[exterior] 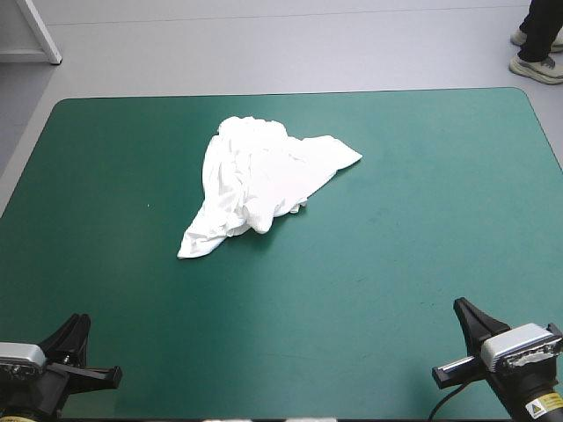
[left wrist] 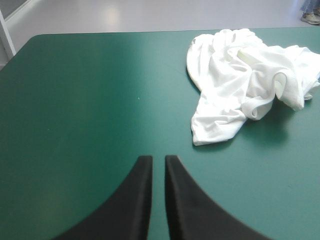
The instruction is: Fold the cloth
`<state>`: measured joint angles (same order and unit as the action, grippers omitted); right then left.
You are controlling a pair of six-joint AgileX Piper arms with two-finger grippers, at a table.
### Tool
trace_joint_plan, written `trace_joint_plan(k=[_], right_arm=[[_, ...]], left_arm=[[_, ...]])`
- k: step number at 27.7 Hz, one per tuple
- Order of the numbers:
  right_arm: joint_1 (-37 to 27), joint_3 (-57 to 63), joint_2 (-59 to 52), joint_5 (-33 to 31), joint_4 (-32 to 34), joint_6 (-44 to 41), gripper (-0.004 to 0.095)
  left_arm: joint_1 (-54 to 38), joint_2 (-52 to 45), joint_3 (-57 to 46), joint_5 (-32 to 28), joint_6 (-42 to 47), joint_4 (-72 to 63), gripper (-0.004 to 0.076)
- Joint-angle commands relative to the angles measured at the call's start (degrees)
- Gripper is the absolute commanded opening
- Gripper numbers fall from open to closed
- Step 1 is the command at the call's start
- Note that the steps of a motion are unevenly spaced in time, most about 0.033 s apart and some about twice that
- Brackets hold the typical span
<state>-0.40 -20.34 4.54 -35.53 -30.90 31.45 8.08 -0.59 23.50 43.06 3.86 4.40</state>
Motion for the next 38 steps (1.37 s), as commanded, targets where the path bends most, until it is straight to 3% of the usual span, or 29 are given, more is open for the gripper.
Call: trace_joint_plan(k=[1,5,7,11,16,27,30,33,38], right_arm=[[-0.08,-1.32,0.70,4.42,-1.08,0.12,-0.0017],[-0.08,-1.32,0.70,4.62,-1.18,0.12,-0.0005],[-0.08,-1.32,0.70,4.77,-1.18,0.12,0.0011],[-0.08,-1.32,0.70,4.77,-1.18,0.12,0.0065],[-0.08,-1.32,0.70,4.77,-1.18,0.00,0.0131],[-0.08,-1.32,0.70,4.77,-1.30,-0.23,0.0162],[-0.08,-1.32,0.70,4.77,-1.41,-0.23,0.0183],[-0.08,-1.32,0.70,4.88,-1.41,-0.45,0.0199],[-0.08,-1.32,0.70,4.88,-1.53,-0.68,0.0199]], left_arm=[[0.22,3.35,1.02,-5.66,1.63,-2.50,0.0196],[0.22,8.37,1.02,-8.91,8.14,-4.75,0.0409],[0.22,12.19,1.50,-9.09,13.00,-5.43,0.0459],[0.22,23.00,3.70,-9.86,11.97,-10.56,0.0465],[0.22,37.98,11.53,-8.77,-2.20,-19.04,0.0465],[0.22,72.34,35.16,9.38,-18.08,-20.04,0.0465],[0.22,78.92,37.84,8.68,-20.11,-20.04,0.0465],[0.22,84.83,38.87,2.59,-21.61,-20.06,0.0465],[0.22,90.82,38.87,-0.19,-25.85,-23.93,0.0464]])
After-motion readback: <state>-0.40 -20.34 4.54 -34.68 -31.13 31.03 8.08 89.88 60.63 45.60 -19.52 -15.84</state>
